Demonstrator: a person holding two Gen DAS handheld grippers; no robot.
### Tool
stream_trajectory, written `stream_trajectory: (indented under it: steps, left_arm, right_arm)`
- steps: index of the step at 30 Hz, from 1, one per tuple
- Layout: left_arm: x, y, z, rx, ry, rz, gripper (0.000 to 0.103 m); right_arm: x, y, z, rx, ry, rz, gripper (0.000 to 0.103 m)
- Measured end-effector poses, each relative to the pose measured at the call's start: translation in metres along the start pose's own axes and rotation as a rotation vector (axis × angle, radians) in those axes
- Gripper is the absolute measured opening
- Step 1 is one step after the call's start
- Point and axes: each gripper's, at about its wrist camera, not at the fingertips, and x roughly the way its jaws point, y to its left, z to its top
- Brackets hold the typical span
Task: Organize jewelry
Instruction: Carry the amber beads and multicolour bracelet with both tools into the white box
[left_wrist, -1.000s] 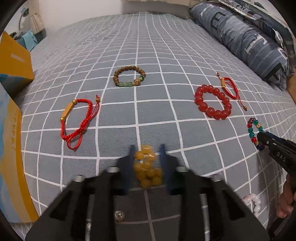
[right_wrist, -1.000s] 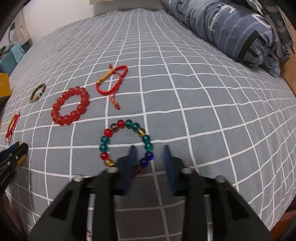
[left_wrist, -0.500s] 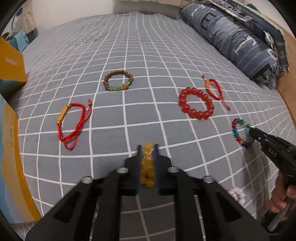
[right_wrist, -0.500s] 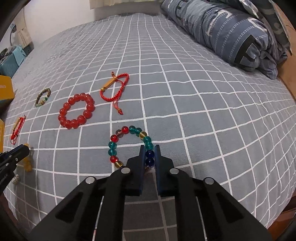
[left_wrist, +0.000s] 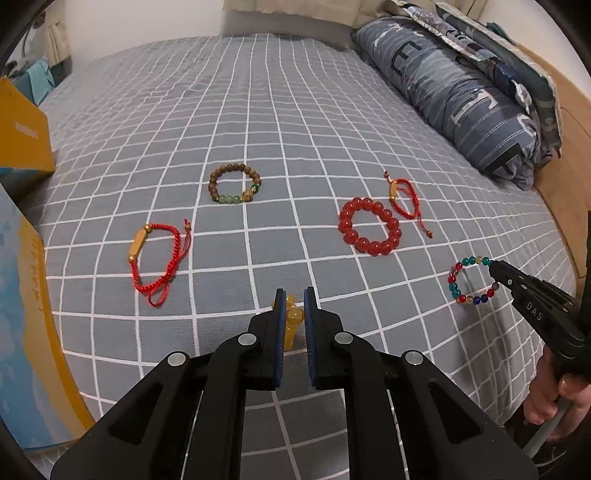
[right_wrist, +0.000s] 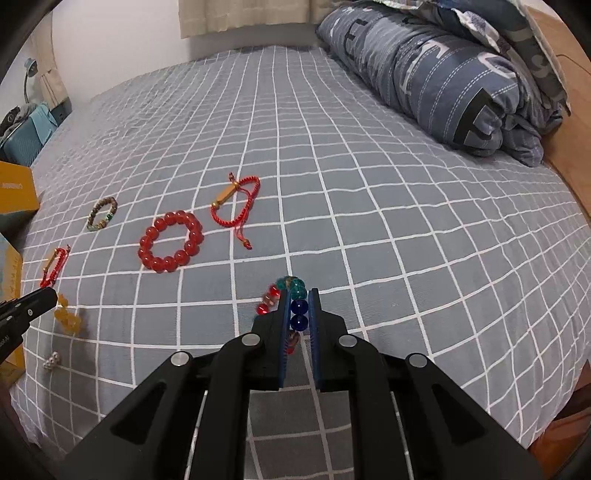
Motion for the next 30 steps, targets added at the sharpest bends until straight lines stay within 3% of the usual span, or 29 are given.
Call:
stream_trajectory:
  steps: [19,30]
  left_arm:
    - [-0.044,0.005,0.003,0.020,-0.053,0.011,0.009]
    - [-0.082,0.031,0.015,0.015,-0.082,0.046,0.009]
  right_arm:
    - [-0.043,0.011,0.003,-0.001,-0.051,0.003,0.009]
    - [-0.080,0.044,0.020,-0.036,-0.084,0.042,0.009]
